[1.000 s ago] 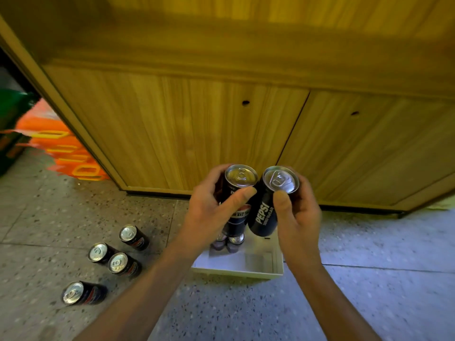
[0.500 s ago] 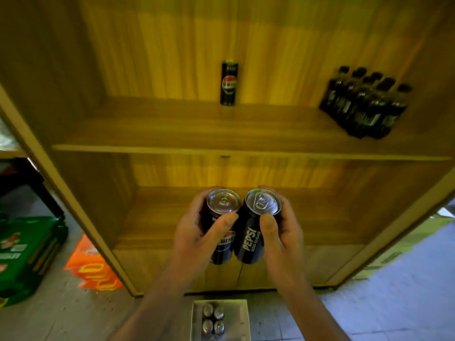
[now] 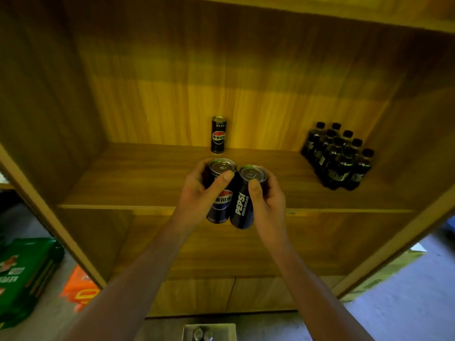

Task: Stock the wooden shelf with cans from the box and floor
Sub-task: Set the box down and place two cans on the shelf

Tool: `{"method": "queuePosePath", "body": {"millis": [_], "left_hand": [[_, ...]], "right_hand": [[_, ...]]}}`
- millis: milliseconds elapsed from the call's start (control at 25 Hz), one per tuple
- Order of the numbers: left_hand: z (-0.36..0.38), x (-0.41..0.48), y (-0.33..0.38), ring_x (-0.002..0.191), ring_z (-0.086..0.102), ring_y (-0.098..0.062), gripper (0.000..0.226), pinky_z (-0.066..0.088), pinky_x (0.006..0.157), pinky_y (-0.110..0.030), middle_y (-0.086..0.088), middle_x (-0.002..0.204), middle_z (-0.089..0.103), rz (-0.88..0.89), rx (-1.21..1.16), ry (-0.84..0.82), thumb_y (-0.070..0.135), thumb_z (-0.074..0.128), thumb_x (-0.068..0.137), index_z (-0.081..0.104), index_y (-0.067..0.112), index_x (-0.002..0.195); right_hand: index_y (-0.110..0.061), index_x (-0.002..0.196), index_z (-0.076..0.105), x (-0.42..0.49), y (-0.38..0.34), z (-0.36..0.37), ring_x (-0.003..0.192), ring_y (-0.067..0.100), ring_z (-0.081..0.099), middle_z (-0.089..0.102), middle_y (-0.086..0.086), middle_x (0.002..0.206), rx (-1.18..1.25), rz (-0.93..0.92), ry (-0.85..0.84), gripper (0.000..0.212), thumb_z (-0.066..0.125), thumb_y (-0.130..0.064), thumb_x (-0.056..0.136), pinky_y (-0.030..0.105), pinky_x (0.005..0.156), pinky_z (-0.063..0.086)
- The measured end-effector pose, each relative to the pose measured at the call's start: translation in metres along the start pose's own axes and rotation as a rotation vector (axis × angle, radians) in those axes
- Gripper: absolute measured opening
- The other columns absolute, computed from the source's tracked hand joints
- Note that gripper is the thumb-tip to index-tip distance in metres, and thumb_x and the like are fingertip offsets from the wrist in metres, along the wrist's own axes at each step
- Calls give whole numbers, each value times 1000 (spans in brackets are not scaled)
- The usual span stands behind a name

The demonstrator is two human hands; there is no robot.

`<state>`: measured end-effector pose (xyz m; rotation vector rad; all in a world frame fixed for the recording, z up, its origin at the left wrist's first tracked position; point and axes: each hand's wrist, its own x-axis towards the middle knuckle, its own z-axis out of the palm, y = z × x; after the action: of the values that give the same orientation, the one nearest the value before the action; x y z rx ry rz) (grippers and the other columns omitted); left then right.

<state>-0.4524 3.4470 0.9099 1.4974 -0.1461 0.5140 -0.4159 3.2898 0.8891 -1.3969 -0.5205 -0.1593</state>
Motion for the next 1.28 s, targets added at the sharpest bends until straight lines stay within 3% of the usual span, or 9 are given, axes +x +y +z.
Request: {"method": "queuePosePath", "body": {"millis": [240,360,560,680,840,920,1040,1160,1280], "left_hand": [[1,51,-58,111,71,-21,34,58,86,-27,-10,119,73,8,-24,93,17,69,94,61,2,124],[-5,70,-81,111,71,-20,35,57,86,-26,-10,118,72,25,-1,102,17,70,94,60,2,124],[-14,86,-110,111,70,-20,33,56,87,-25,-8,116,73,42,-7,69,13,69,95,60,0,124],[-16,89,-120,111,70,-19,33,56,87,-25,-7,116,73,33,-23,55,13,68,95,60,-1,124],[-22,89,-120,114,69,-15,44,56,86,-23,0,120,73,-17,-38,11,15,74,90,58,5,129],[-31,78,-121,117,67,-11,61,57,87,-22,5,125,70,-96,34,-1,18,83,80,55,15,134],[-39,61,-128,112,67,-6,75,58,82,-19,8,122,69,-167,259,28,20,91,69,55,24,134],[-39,67,-134,106,66,5,67,55,74,-11,15,113,69,-186,349,21,12,89,71,57,26,128],[-39,81,-139,103,64,12,64,54,73,-8,21,110,67,-192,399,10,14,88,71,56,31,124]], "right_hand": [[-10,132,54,59,61,-2,116,22,65,67,6,124,-20,31,-14,62,62,-55,90,45,95,56],[-17,127,58,77,89,0,114,21,66,69,3,122,-16,13,8,57,62,-58,88,42,93,57],[-10,129,56,91,125,-1,115,23,65,67,9,123,-54,-6,25,55,63,-49,91,47,95,56],[-13,127,56,95,127,1,113,21,65,67,7,121,-47,-26,22,58,61,-57,89,39,93,56],[-10,134,54,95,129,-7,119,19,64,67,3,127,-33,9,-62,61,67,-49,89,34,94,56],[-21,141,49,85,134,-16,125,12,61,64,-7,134,-81,78,-143,68,76,-46,83,29,94,55],[-39,133,47,68,139,-22,117,-5,60,61,-21,128,-291,129,-127,67,80,-52,76,17,86,55],[-38,125,51,72,140,-21,104,-24,55,56,-33,112,-447,87,-110,62,74,-61,72,0,73,46],[-31,127,54,82,146,-23,102,-27,53,55,-33,111,-453,67,-111,64,74,-58,73,-3,72,43]]}}
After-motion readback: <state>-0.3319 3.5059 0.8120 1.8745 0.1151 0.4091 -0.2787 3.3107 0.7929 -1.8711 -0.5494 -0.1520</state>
